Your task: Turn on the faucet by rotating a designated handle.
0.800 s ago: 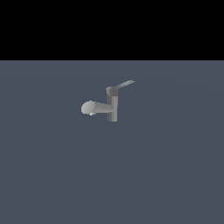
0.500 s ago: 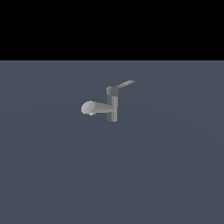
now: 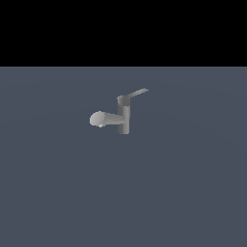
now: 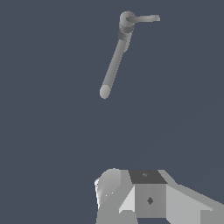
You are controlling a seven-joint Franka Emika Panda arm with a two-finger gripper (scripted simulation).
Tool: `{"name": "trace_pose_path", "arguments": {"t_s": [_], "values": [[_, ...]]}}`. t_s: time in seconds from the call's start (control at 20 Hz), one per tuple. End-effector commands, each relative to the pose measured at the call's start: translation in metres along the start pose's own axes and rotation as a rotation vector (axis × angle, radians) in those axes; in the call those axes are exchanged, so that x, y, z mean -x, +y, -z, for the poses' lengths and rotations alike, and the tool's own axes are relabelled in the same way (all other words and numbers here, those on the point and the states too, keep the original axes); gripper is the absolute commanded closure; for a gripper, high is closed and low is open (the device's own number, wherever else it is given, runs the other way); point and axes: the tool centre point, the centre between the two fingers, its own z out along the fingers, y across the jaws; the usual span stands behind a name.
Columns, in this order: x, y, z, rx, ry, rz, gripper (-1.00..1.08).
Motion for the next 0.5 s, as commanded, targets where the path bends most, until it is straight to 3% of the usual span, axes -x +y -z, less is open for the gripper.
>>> {"name": "trace_pose_path", "arguments": {"t_s": [0.0, 0.45], "values": [[-0.002, 0.0, 0.0, -0.002, 0.0, -0.007, 1.08], [-0.026, 0.003, -0.002, -0.023, -0.001, -0.104, 1.08]]}}
